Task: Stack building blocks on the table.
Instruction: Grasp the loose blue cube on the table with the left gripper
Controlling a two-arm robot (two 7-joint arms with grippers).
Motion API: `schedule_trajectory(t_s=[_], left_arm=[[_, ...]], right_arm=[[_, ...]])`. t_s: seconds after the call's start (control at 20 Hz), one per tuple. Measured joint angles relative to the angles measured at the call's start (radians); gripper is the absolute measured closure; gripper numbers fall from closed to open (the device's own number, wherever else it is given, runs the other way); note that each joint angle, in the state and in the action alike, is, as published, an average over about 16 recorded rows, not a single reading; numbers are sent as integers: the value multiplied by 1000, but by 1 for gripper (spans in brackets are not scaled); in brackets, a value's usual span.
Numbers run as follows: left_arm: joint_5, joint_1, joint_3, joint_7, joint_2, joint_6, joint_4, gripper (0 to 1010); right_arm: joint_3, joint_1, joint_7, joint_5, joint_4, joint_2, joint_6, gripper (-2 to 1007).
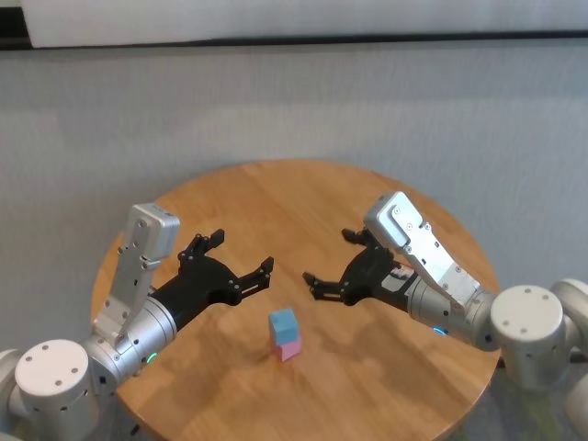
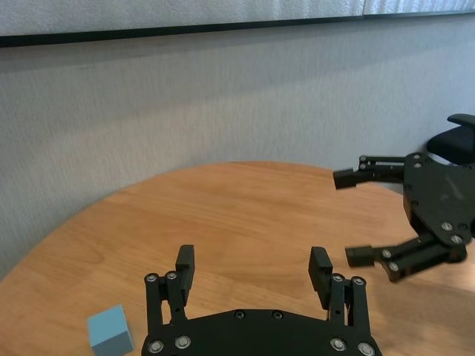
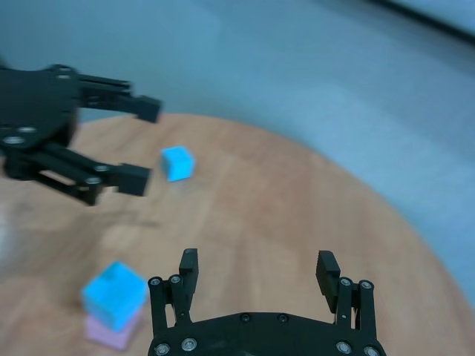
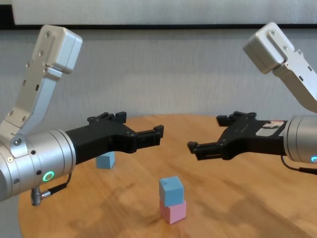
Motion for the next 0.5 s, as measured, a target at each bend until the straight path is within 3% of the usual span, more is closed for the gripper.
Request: schedule_trajectory(t_s=[0.3, 0.5], left_arm=[[0, 0, 0, 0, 0, 0, 0, 9], [0, 0, 0, 0, 0, 0, 0, 9]], right_arm=[[36, -64, -160, -84, -31, -10, -73, 0], [58, -93, -231, -122, -41, -18, -104, 0]])
